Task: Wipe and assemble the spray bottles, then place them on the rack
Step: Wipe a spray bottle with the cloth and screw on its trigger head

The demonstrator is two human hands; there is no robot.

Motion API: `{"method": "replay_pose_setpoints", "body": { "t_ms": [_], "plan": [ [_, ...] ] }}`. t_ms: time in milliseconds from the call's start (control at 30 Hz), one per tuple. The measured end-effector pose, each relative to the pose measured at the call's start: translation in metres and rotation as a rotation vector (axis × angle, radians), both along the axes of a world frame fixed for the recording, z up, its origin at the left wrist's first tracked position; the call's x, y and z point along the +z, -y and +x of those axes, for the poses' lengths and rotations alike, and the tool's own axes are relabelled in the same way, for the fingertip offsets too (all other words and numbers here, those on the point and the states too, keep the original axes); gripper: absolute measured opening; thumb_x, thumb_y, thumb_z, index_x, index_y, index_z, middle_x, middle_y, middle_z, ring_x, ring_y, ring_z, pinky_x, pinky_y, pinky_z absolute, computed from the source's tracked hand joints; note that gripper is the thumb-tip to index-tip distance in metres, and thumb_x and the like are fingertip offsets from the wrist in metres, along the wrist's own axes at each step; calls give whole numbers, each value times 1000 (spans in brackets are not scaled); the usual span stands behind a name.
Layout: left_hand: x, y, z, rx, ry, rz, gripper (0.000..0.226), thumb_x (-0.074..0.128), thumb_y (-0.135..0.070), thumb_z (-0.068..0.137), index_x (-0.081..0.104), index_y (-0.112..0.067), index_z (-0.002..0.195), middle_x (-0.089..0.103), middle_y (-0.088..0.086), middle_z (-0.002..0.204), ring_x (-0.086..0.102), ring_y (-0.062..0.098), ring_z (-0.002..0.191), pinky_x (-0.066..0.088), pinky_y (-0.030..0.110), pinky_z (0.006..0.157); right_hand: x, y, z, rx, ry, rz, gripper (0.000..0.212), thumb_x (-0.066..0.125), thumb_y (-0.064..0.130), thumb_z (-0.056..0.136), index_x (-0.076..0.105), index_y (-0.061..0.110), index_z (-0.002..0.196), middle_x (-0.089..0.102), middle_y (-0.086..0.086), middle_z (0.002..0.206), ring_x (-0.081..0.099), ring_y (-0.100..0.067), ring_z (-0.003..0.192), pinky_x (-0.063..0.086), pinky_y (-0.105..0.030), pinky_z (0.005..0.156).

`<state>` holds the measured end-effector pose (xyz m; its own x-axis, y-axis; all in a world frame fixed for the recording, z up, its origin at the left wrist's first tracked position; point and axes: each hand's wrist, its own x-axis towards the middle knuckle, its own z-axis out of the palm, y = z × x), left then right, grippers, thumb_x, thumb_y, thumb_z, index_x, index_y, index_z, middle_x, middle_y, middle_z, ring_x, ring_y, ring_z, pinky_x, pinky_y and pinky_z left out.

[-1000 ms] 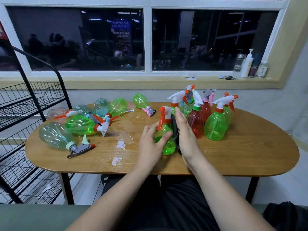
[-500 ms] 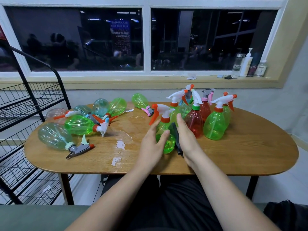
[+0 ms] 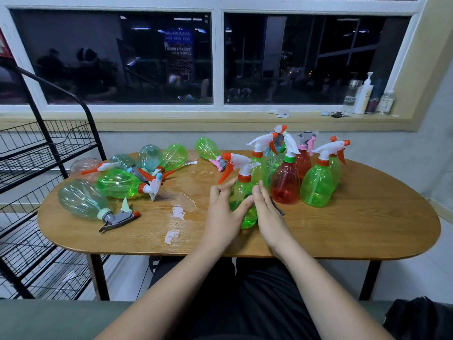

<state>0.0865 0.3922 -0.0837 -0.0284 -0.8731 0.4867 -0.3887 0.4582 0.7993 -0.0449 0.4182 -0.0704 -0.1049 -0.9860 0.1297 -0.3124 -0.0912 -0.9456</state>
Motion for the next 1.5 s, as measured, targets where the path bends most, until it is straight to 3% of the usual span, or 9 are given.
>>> {"method": "replay_pose_setpoints", "body": {
  "t_ms": [233,500,667,800,933,1167,1267,1367,1500],
  "plan": [
    [1,2,1,22,-18,-27,58,76,-43,95,54,-22,145,58,-13,142,53,2,132,43,20,108,34,-2,3,54,179,-76,105,35,100,78,26,43,166,25,33,167,20,7,154,13,-34,131],
    [1,1,-1,6,13,2,57,66,-40,103,49,-24,156,52,-22,145,40,-17,129,25,-5,101,28,-12,4,56,136,-182,77,32,88,92,19,58,162,22,50,153,22,25,143,13,-32,132],
    [-1,4,-1,23,17,-26,61,69,-41,100,49,-21,155,47,-10,151,40,-11,135,29,6,112,2,-8,0,0,-53,9,78,14,107,71,-2,83,144,29,25,168,16,-18,162,13,-46,128],
    [-3,4,0,29,13,-6,71,76,-54,91,51,-28,152,39,-5,135,42,-12,120,28,-4,98,14,-4,-6,92,60,21,112,24,112,63,5,62,161,19,37,155,10,-2,158,6,-43,132],
    [-5,5,1,28,7,-6,73,78,-55,89,51,-31,152,41,-6,126,42,-15,120,30,-2,95,33,-3,-6,113,210,-38,101,36,90,83,16,40,169,15,29,170,13,9,152,10,-31,129],
    [-4,3,2,20,-30,-49,63,81,-48,89,53,-36,144,54,-18,136,51,-7,127,43,17,104,33,-3,-6,97,246,-210,55,41,85,96,28,75,148,26,28,170,25,4,156,18,-37,132],
    [-3,4,1,32,-61,-25,58,81,-45,91,57,-30,141,60,-21,136,55,-3,127,47,25,108,21,-10,-4,85,172,-202,66,35,77,101,15,62,162,14,45,162,18,29,142,18,-15,123],
    [-3,3,2,32,-75,25,54,78,-47,93,57,-33,141,60,-26,133,56,-4,126,46,22,107,8,-10,-5,90,96,-115,84,31,100,83,9,68,157,15,60,143,12,23,146,9,-32,131],
    [-3,2,1,26,-66,53,50,74,-44,97,54,-35,142,59,-36,119,58,-7,120,44,12,98,15,-3,-9,87,115,-32,92,31,97,85,19,51,165,18,43,157,13,8,156,9,-37,133]
  ]
}}
